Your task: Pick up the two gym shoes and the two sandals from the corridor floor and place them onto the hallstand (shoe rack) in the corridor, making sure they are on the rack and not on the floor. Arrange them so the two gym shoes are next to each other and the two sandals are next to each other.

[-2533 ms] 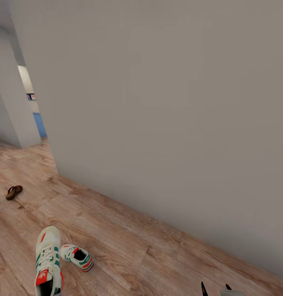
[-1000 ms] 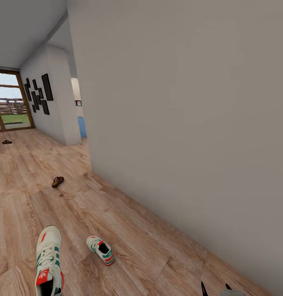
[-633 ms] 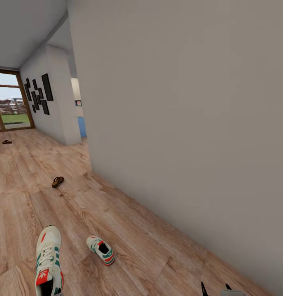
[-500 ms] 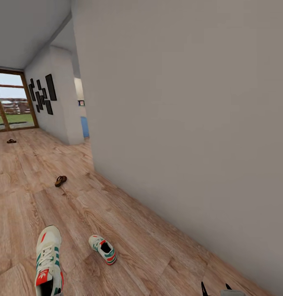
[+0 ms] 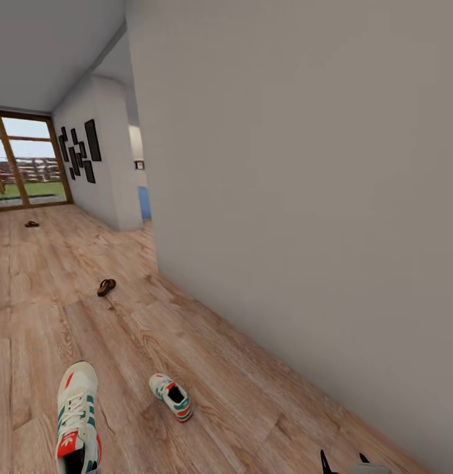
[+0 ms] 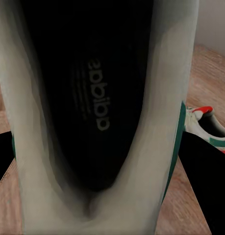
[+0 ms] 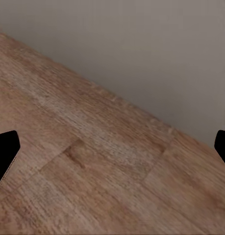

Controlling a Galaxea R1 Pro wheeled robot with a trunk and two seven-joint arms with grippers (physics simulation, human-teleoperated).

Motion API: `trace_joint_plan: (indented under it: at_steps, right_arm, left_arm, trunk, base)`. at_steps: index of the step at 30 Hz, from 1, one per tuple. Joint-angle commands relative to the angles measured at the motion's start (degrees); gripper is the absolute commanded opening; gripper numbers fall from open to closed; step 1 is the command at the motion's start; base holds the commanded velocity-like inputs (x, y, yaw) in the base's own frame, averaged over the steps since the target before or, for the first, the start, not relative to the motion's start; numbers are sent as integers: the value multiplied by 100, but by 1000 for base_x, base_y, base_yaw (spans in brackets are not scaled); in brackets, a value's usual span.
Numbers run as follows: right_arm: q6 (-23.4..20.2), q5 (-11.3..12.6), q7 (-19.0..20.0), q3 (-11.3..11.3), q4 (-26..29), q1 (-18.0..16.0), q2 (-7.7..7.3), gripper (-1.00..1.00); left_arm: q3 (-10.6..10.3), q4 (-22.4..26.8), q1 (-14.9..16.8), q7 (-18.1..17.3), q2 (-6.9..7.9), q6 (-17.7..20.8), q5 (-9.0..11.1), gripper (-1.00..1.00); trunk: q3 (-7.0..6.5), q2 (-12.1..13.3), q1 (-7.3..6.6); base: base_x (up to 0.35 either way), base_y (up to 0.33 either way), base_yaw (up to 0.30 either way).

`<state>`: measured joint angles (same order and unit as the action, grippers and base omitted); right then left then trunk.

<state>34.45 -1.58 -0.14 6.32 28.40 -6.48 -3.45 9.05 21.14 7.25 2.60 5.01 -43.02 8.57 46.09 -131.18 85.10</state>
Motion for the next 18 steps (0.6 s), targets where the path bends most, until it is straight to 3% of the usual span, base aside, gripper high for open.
trace_joint_plan:
  at_steps: [1, 18]
  right_arm:
    - [17, -18, -2, 12, -2, -2, 2, 100]
    - [3, -10, -4, 10, -10, -2, 9, 100]
  left_arm:
    - [-8, -5, 5, 11, 0, -19, 13, -100]
    - [-8, -5, 5, 6, 0, -15, 13, -100]
  trunk:
    - [6, -2, -1]
    - [6, -2, -1]
  base:
    - [0, 0, 239]
    - [0, 0, 269]
